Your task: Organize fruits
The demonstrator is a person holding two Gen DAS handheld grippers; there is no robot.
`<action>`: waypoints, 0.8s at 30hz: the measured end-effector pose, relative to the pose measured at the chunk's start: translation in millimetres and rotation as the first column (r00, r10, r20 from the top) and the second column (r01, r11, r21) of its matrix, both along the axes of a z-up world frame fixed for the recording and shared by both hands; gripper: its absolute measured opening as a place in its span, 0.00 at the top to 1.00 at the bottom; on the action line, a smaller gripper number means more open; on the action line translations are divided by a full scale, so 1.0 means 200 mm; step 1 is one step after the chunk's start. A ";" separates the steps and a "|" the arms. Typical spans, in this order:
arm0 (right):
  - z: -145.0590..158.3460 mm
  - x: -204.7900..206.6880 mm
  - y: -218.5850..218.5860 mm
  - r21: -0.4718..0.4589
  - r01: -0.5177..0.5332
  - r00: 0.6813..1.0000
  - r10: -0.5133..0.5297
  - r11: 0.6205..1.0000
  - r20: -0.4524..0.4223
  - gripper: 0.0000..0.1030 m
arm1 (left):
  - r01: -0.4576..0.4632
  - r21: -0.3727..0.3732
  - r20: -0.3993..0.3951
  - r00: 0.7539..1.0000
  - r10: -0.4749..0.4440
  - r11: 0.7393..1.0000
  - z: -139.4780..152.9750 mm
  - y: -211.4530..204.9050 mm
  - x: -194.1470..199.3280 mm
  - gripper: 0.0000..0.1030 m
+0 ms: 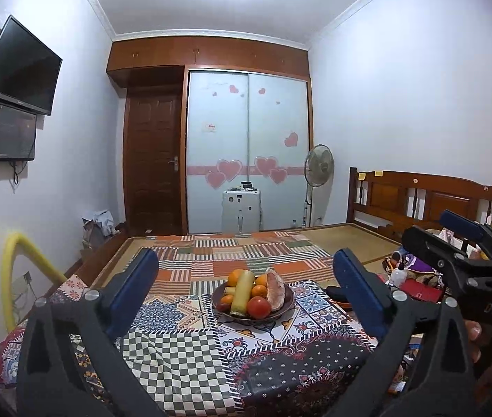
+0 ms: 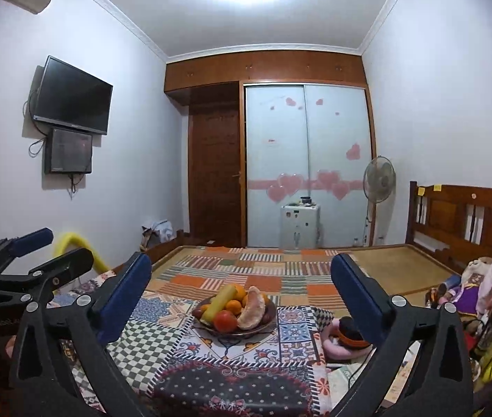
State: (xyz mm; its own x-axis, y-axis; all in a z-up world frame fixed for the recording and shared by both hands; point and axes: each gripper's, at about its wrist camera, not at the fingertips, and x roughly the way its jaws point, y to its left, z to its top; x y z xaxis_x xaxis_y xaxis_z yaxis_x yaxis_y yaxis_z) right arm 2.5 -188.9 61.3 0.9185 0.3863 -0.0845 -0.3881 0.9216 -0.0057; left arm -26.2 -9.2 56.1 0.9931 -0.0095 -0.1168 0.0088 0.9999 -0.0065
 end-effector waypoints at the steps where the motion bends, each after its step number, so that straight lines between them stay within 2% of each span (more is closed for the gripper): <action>1: 0.00 0.00 0.00 -0.001 -0.001 1.000 0.001 1.000 0.000 0.00 | 0.000 0.002 0.001 1.000 0.000 1.000 0.00 0.00 0.00 0.01; 24: 0.00 -0.03 0.00 -0.001 0.002 1.000 -0.002 1.000 0.000 0.00 | 0.004 -0.002 -0.001 1.000 -0.004 1.000 -0.01 0.00 -0.01 0.00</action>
State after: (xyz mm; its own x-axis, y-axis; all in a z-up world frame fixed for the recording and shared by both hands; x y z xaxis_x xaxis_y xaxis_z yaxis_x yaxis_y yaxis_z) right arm -2.8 -189.4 61.7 0.9192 0.3847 -0.0846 -0.3866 0.9222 -0.0066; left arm -28.3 -9.9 53.8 0.9930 -0.0136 -0.1175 0.0128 0.9999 -0.0082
